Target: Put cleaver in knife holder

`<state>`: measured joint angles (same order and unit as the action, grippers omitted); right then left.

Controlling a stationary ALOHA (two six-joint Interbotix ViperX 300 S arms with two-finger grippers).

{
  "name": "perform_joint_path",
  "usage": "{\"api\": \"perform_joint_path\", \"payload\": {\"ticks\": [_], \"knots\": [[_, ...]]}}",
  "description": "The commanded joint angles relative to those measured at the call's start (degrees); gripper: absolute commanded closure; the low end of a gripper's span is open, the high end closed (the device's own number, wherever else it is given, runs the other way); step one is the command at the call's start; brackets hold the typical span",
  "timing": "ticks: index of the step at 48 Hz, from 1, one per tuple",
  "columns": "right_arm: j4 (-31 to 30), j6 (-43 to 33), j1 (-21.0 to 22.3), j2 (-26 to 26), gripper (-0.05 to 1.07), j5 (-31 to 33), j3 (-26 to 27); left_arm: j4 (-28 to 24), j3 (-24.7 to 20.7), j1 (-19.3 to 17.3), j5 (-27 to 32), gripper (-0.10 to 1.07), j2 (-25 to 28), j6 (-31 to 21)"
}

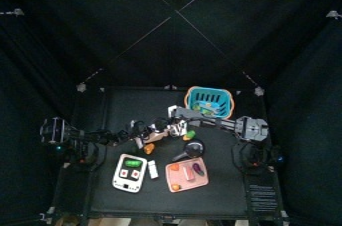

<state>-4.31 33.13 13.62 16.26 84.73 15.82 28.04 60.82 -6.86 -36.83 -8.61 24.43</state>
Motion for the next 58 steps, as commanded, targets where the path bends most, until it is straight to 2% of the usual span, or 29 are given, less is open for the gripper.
{"api": "perform_joint_path", "payload": {"ticks": [1,11,29,47,58], "knots": [[0.6,0.2,0.1,-1.5,0.60,-0.1,2.1,-0.1,-0.9,-0.2,-0.6,0.47,-0.2,0.0],[3.0,0.2,0.0,-1.1,0.57,-0.1,4.4,0.0,-0.5,-0.2,-0.6,0.47,-0.3,0.0],[6.7,0.2,0.1,1.1,0.38,-0.1,7.5,0.4,0.9,-0.2,-1.1,0.47,-1.2,-0.1],[11.3,0.0,0.4,2.5,0.31,-0.4,10.1,1.1,2.2,-0.3,-1.8,0.47,-2.4,-0.1],[16.3,0.0,2.9,3.8,0.23,-1.4,12.0,1.1,3.7,0.1,-2.5,0.47,-4.3,-0.2]]}}
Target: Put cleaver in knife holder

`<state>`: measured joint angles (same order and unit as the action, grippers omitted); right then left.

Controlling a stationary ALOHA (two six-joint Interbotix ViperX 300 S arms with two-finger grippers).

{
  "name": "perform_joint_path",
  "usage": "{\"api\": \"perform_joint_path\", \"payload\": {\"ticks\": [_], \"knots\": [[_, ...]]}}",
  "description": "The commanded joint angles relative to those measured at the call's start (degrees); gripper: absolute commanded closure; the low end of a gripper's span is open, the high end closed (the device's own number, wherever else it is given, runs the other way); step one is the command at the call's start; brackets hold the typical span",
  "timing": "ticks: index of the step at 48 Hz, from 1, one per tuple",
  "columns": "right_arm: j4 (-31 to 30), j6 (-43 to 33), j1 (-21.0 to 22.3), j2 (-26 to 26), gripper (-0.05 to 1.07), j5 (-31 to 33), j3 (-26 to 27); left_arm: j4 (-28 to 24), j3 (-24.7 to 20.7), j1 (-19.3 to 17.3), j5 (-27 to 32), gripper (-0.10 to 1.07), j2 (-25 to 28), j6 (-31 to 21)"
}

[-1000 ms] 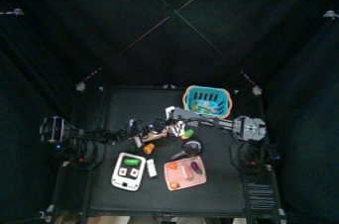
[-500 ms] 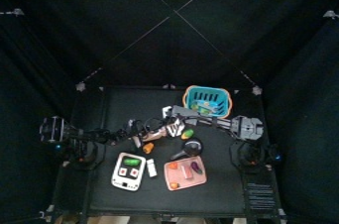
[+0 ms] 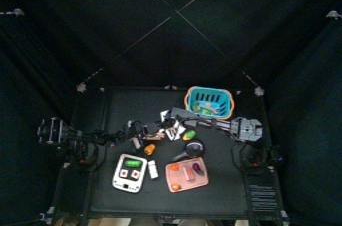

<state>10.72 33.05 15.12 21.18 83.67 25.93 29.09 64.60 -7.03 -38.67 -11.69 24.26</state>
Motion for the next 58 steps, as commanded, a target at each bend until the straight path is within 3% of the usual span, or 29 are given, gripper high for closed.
{"api": "perform_joint_path", "payload": {"ticks": [1,16,31,44,58], "knots": [[1.4,0.2,1.5,-1.1,0.22,-0.3,1.9,0.1,0.1,0.4,-0.6,0.47,-1.4,0.0],[2.3,0.2,3.0,-1.4,0.12,-1.3,2.3,0.1,2.0,0.5,-0.6,0.47,-4.0,0.0],[5.6,0.2,4.3,-4.8,0.11,-2.5,1.1,0.0,5.2,1.2,-0.6,0.47,-8.9,0.0],[9.5,0.5,5.4,-10.0,0.12,-8.8,-8.0,0.0,8.4,5.4,-0.6,0.47,-13.1,0.1],[9.7,0.6,6.5,-15.8,0.12,-17.1,-16.3,0.0,9.3,5.7,-0.1,0.47,-14.7,0.1]]}}
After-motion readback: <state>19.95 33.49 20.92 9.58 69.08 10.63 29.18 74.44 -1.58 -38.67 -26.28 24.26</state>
